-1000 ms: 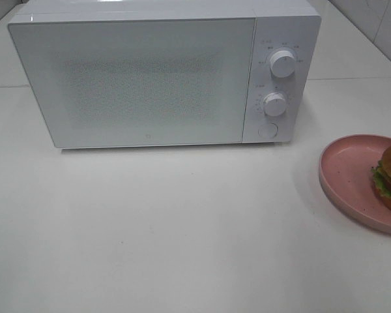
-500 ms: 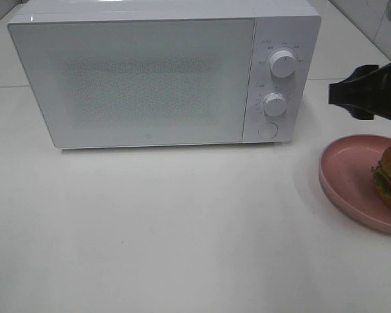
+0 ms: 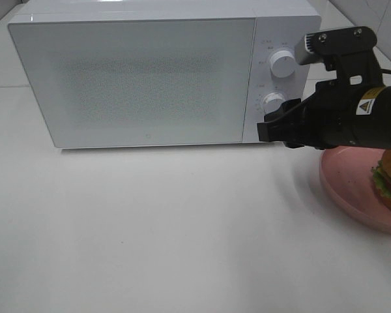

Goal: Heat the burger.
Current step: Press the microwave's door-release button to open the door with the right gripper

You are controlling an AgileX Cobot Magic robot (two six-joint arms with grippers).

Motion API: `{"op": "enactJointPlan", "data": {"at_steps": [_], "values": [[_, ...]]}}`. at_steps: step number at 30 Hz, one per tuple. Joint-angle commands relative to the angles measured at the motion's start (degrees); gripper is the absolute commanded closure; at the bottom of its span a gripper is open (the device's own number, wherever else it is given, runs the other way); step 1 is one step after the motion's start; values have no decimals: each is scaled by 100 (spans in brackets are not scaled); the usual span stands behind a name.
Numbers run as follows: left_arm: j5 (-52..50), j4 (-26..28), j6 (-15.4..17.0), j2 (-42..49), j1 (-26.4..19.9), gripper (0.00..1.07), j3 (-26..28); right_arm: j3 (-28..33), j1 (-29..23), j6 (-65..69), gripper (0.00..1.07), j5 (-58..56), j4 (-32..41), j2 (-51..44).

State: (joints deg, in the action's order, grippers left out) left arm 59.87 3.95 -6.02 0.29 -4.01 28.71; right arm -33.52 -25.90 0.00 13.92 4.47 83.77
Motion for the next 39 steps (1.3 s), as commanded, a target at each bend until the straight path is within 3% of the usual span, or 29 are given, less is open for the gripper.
{"op": "enactJointPlan", "data": {"at_steps": [1,2,3,5,6,7,8,20,34,39], "values": [[-57,63,6,115,29,107,-17,-46,-23,0,75,304,0,201],[-57,63,6,115,29,107,-17,-46,-23,0,84,418,0,309],[-57,63,6,115,29,107,-17,-46,-23,0,84,418,0,309],[-57,63,6,115,29,107,-17,-46,-23,0,97,716,-23,636],[-57,63,6,115,29,107,-17,-46,-23,0,97,716,-23,636],[-57,63,6,115,29,107,-17,-46,-23,0,106,859,-23,802],[-57,63,6,115,29,107,-17,-46,-23,0,107,917,-23,900],[-57,63,6,115,29,107,-17,-46,-23,1484,107,1753,-23,1558],[-57,57,6,115,29,107,-17,-46,-23,5615,107,3083,-6,2051],[-57,57,6,115,29,107,-17,-46,-23,6251,107,3312,0,2051]]}}
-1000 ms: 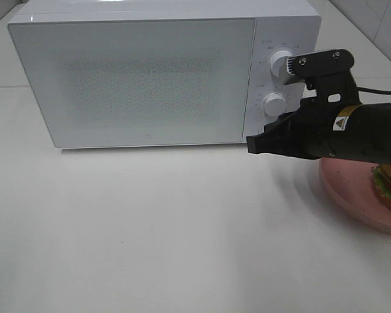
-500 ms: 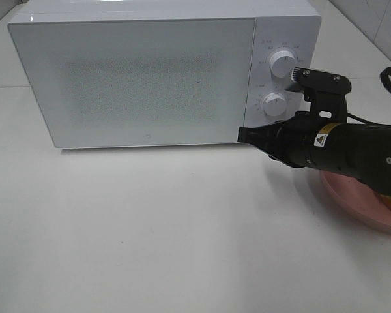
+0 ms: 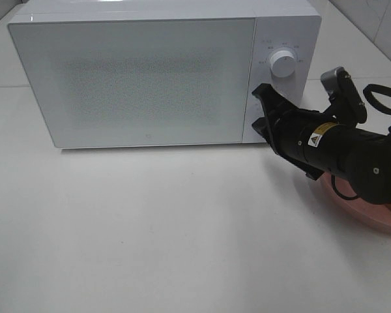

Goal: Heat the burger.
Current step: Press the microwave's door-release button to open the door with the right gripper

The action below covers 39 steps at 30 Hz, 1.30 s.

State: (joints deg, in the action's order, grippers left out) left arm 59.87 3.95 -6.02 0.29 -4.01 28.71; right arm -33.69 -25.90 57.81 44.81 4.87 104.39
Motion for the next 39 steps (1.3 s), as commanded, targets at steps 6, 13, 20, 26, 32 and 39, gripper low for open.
{"op": "enactJointPlan", "data": {"at_steps": [6,13,20,26,32,39], "values": [[-57,57,6,115,29,107,-17,-29,-23,1547,107,218,109,120],[-57,57,6,115,29,107,-17,-29,-23,2212,107,722,304,584],[-57,57,6,115,29,107,-17,-29,-17,2143,107,802,854,716],[-57,57,6,115,29,107,-17,-327,-11,1610,107,733,1020,751],[-57,57,6,115,29,107,-17,-584,-11,1547,107,773,1324,1112],[-57,57,6,115,29,107,-17,-745,-11,1553,107,1083,1427,1415]]}}
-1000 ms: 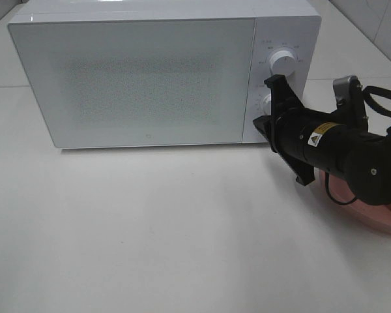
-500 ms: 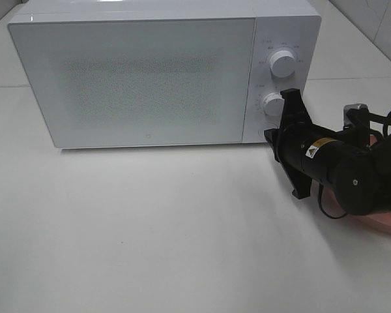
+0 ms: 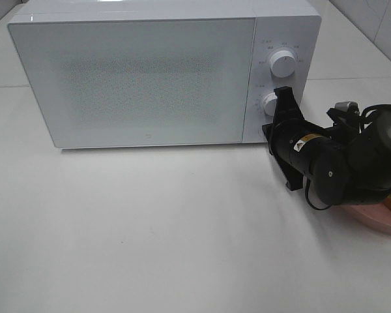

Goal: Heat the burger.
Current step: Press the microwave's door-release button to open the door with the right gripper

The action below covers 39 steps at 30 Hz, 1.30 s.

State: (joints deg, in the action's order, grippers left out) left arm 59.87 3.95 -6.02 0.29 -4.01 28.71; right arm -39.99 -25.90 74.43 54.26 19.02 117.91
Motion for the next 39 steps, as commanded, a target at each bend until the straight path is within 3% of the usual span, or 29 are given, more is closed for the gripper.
{"op": "enactJointPlan", "data": {"at_steps": [1,26,39], "values": [[-57,57,6,115,29,107,-17,-155,-11,-109,107,138,11,109],[-57,57,6,115,29,107,-17,-693,-11,-762,107,264,619,172],[-57,57,6,115,29,107,-17,-991,-11,-705,107,561,390,367]]}}
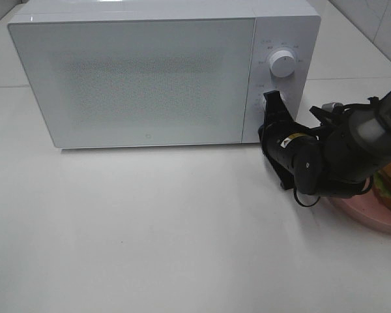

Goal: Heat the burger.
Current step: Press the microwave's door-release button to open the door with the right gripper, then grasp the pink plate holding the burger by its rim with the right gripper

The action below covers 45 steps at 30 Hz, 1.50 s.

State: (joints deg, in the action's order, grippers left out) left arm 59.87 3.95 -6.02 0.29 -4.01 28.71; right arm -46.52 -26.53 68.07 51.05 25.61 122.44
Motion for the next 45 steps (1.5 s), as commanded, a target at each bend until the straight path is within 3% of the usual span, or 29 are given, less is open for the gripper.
{"op": "enactJointPlan", "data": {"at_steps": [1,18,24,34,45], "values": [[-57,57,6,115,29,107,-17,-361,52,-69,107,888,-269,-86],[-57,57,6,115,29,107,-17,-401,52,-86,107,871,-355,-172],[-57,57,6,115,29,107,-17,92,52,-86,107,722,-361,-533],[-57,57,6,115,29,107,-17,1261,46,-74,107,985,-1066,-1261],[-57,57,6,115,29,107,-17,1610,57,-1083,107,1341,-2114,-1392]]}}
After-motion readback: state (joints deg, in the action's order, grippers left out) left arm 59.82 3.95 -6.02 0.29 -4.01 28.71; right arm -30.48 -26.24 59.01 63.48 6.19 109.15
